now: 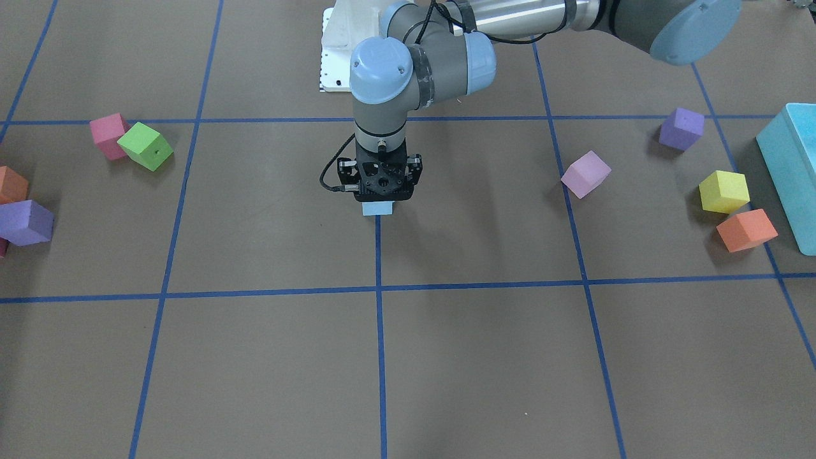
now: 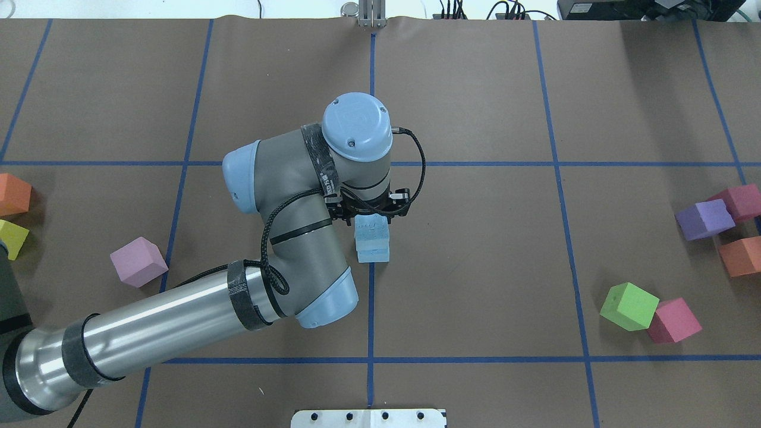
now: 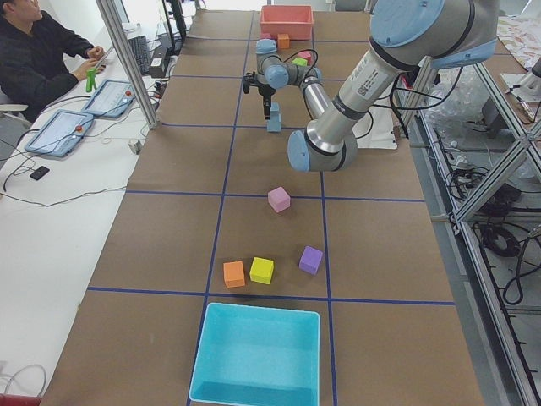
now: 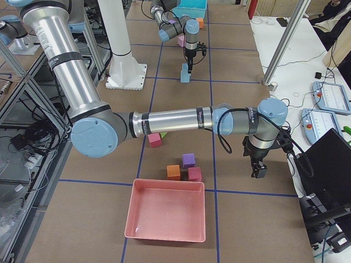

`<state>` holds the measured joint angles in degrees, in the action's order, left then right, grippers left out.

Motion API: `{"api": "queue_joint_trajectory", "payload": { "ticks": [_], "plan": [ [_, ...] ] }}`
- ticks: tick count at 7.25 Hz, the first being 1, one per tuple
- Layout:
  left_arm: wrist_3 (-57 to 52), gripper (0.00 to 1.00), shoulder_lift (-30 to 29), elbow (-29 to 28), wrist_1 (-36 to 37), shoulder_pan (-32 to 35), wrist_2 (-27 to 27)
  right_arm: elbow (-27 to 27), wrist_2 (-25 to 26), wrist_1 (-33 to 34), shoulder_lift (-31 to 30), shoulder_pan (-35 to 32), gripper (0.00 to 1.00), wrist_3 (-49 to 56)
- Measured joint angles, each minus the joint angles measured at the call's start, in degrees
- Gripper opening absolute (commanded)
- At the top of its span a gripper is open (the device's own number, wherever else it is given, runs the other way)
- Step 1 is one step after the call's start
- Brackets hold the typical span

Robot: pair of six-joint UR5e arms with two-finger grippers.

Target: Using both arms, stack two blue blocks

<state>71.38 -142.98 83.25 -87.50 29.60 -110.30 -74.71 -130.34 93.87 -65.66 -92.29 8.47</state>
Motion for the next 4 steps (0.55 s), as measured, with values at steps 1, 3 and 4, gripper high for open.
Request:
{"api": "queue_joint_trajectory", "payload": {
  "ticks": [1, 3, 4],
  "plan": [
    [0.0, 0.97, 0.2, 0.1, 0.0, 0.0, 0.0, 0.0, 0.0, 0.0, 0.0, 0.0, 1.00, 0.0],
    [-0.2, 0.97, 0.2, 1.2, 0.0, 0.0, 0.0, 0.0, 0.0, 0.0, 0.1, 0.0, 1.00, 0.0],
    [-0.3, 0.97, 0.3, 2.8, 0.3, 0.1, 0.0, 0.0, 0.0, 0.0, 0.1, 0.0, 1.00, 0.0]
  ]
}}
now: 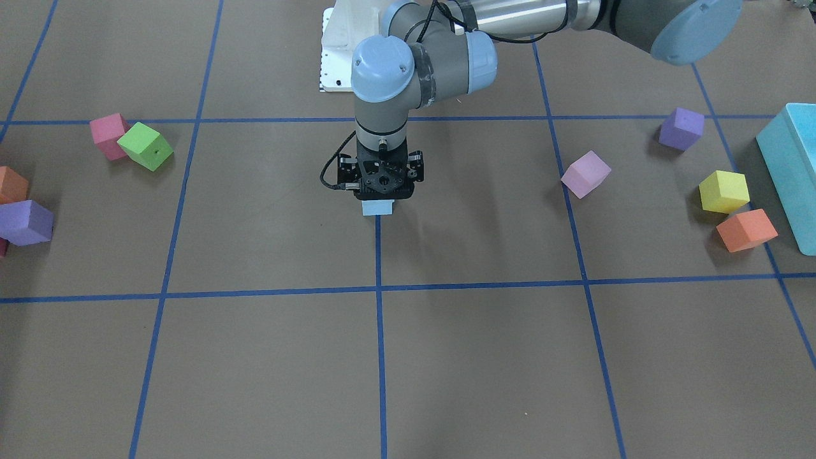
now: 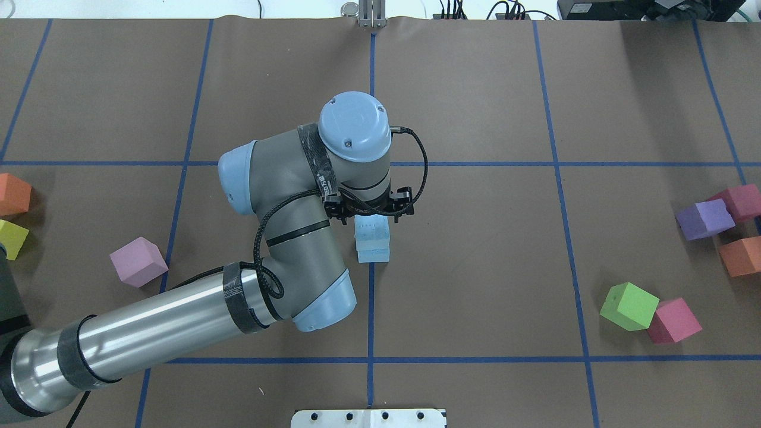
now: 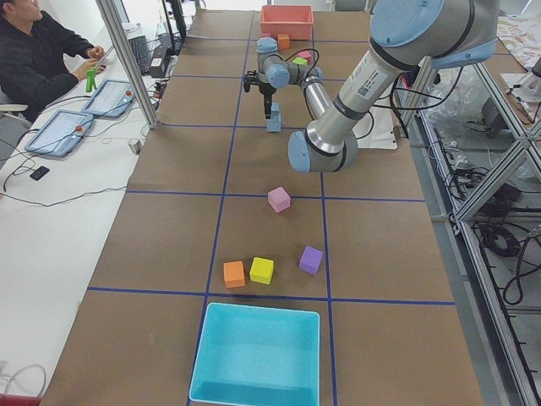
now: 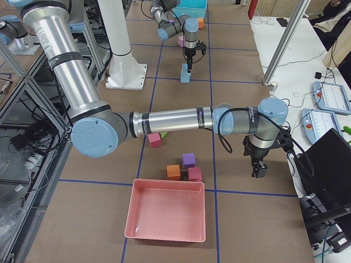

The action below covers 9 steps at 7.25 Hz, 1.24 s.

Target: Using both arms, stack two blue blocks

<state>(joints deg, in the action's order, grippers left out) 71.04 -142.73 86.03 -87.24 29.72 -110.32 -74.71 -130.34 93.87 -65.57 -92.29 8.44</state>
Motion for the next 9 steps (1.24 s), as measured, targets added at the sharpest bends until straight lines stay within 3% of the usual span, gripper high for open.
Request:
{"api": "queue_joint_trajectory", "payload": {
  "ticks": [2, 4, 6, 9],
  "plan": [
    [-1.0, 0.98, 0.2, 5.2, 2.8, 1.7, -0.7, 0.0, 0.0, 0.0, 0.1, 0.0, 1.00, 0.0],
    [-9.9, 0.98, 1.7, 12.3, 10.5, 10.5, -6.6, -0.1, 0.0, 0.0, 0.2, 0.0, 1.00, -0.3],
    [-29.7, 0.98, 10.3, 16.0, 13.5, 26.5, -15.3, -0.1, -0.1, 0.0, 0.3, 0.3, 1.00, -0.9],
    [-66.5, 0.98, 24.2, 11.4, 13.7, 49.9, -24.1, -0.1, -0.1, 0.0, 0.3, 0.8, 1.00, -1.1]
  ]
}}
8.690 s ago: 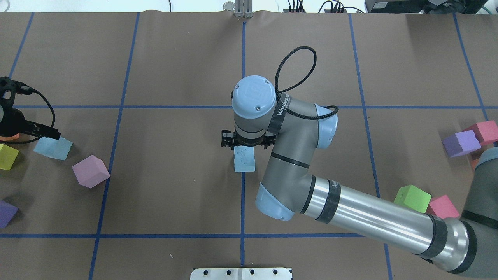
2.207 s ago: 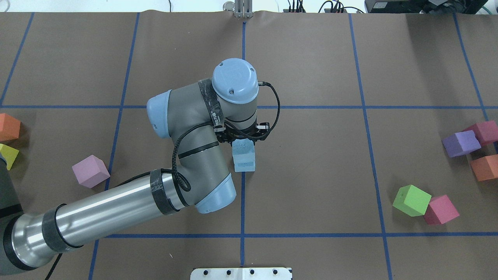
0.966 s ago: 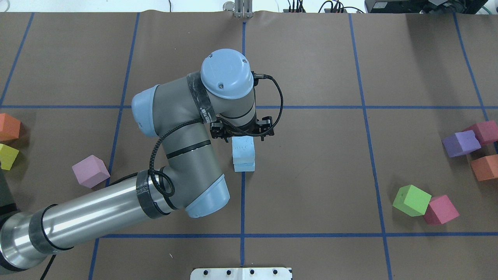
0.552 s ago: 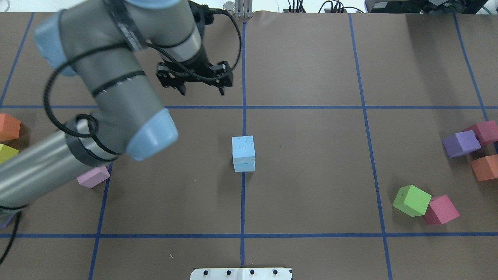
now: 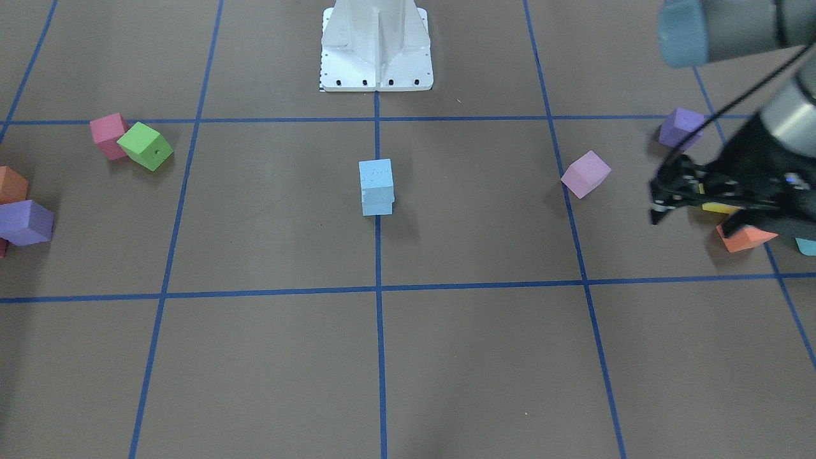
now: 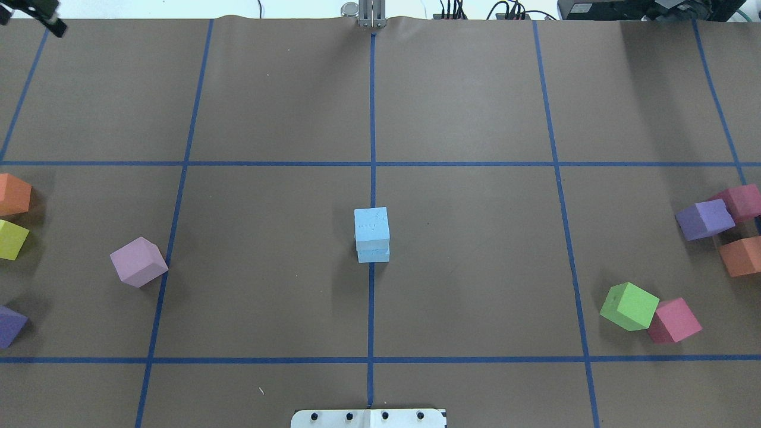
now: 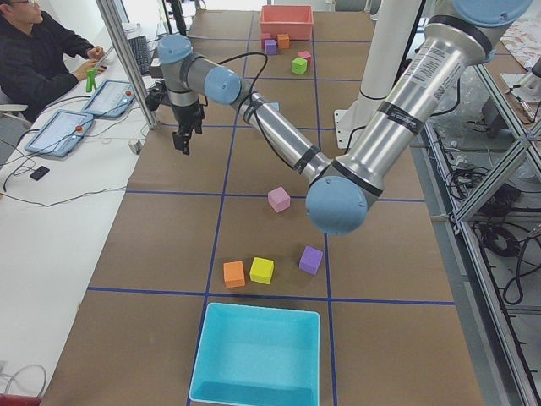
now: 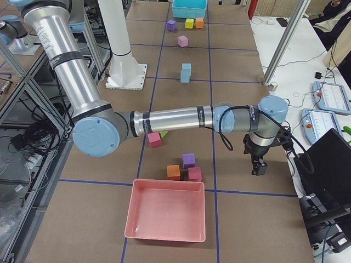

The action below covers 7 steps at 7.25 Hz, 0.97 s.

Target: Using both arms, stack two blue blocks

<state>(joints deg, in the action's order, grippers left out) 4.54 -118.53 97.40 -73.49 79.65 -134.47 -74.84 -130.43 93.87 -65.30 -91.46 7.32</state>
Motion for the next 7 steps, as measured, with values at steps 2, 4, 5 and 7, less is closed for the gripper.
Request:
{"api": "queue_joint_trajectory", "payload": {
  "ticks": [2, 4, 5, 7],
  "plan": [
    [-15.4, 0.98, 6.9, -2.7, -0.3, 9.3, -0.9, -0.3, 0.0, 0.0, 0.1, 0.3, 1.00, -0.1],
    [-23.9, 0.98, 11.3, -5.7, -0.5, 14.7, -2.5, -0.2, -0.2, 0.1, 0.3, 0.7, 1.00, -1.1],
    [-26.3, 0.98, 12.9, -8.0, -2.0, 15.9, -3.3, -0.3, -0.4, 0.2, 0.4, 0.7, 1.00, -1.8],
    [-27.5, 0.98, 14.7, -13.5, -7.8, 16.5, -3.7, -0.5, -0.6, 0.3, 0.8, 0.7, 1.00, -2.2]
  ]
}}
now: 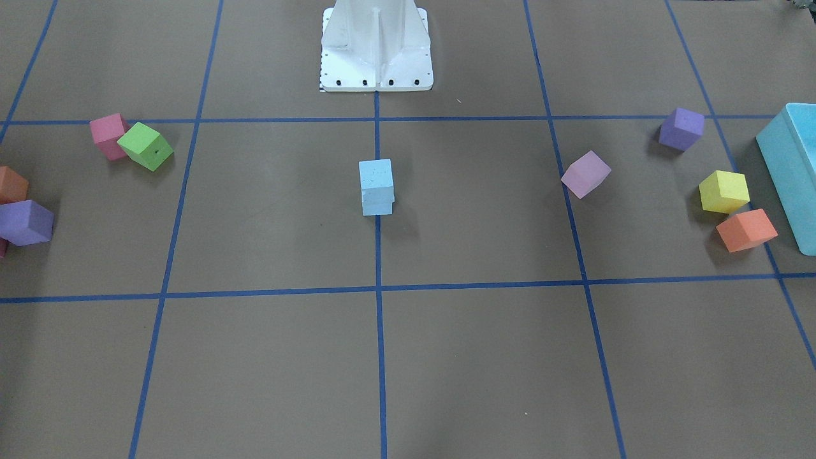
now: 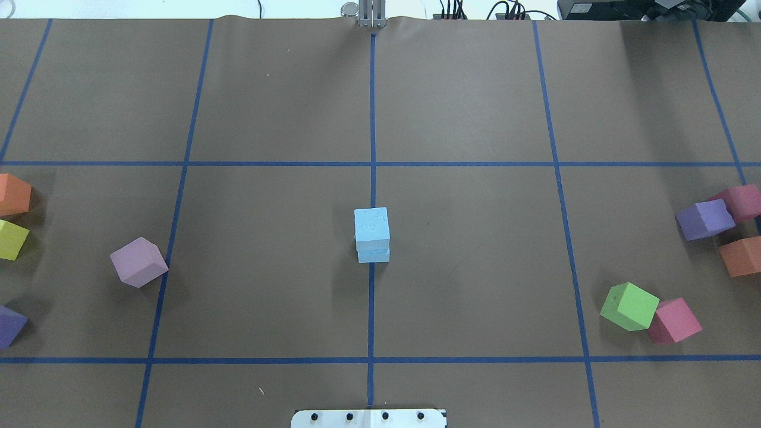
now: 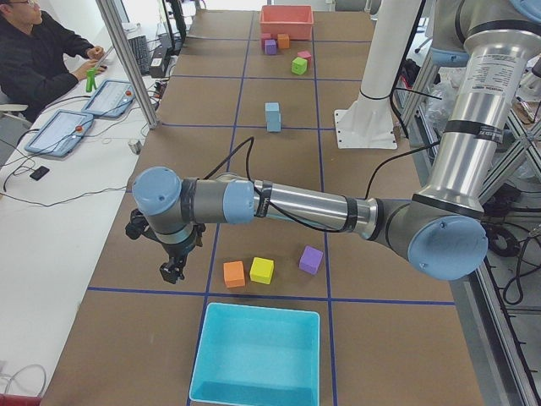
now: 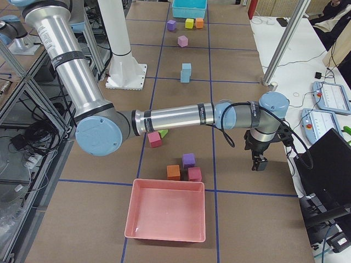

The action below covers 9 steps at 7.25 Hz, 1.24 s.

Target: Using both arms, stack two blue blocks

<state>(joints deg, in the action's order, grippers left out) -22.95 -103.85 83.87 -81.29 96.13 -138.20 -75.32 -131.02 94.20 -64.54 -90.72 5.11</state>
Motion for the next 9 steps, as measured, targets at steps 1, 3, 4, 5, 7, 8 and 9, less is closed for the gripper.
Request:
{"api": "queue_joint_trajectory", "payload": {
  "ticks": [1, 3, 4, 5, 7, 8, 9],
  "plan": [
    [0.2, 0.98, 0.6, -1.8, -1.7, 0.1, -0.1, -0.1, 0.0, 0.0, 0.2, 0.0, 1.00, 0.0],
    [0.7, 0.98, 1.8, -3.0, -3.3, 0.1, -0.1, -0.2, 0.0, -0.1, 0.3, -0.1, 1.00, 0.0],
    [0.8, 0.98, 2.1, -3.2, -3.7, 0.1, -0.1, -0.4, 0.0, -0.2, 0.3, -0.2, 1.00, 0.1],
    [0.8, 0.98, 2.2, -3.2, -3.9, 0.1, -0.1, -0.7, 0.0, -0.3, 0.2, -0.2, 1.00, 0.0],
    [0.8, 0.98, 2.3, -3.3, -4.1, 0.1, -0.1, -1.0, 0.0, -0.3, 0.3, -0.2, 1.00, 0.0],
    [0.8, 0.98, 2.3, -3.3, -4.1, 0.1, -0.1, -1.1, 0.0, -0.2, 0.3, -0.2, 1.00, 0.1],
    [0.8, 0.98, 2.3, -3.3, -4.1, 0.1, -0.1, -1.1, 0.0, -0.2, 0.3, -0.2, 1.00, 0.1]
  ]
}}
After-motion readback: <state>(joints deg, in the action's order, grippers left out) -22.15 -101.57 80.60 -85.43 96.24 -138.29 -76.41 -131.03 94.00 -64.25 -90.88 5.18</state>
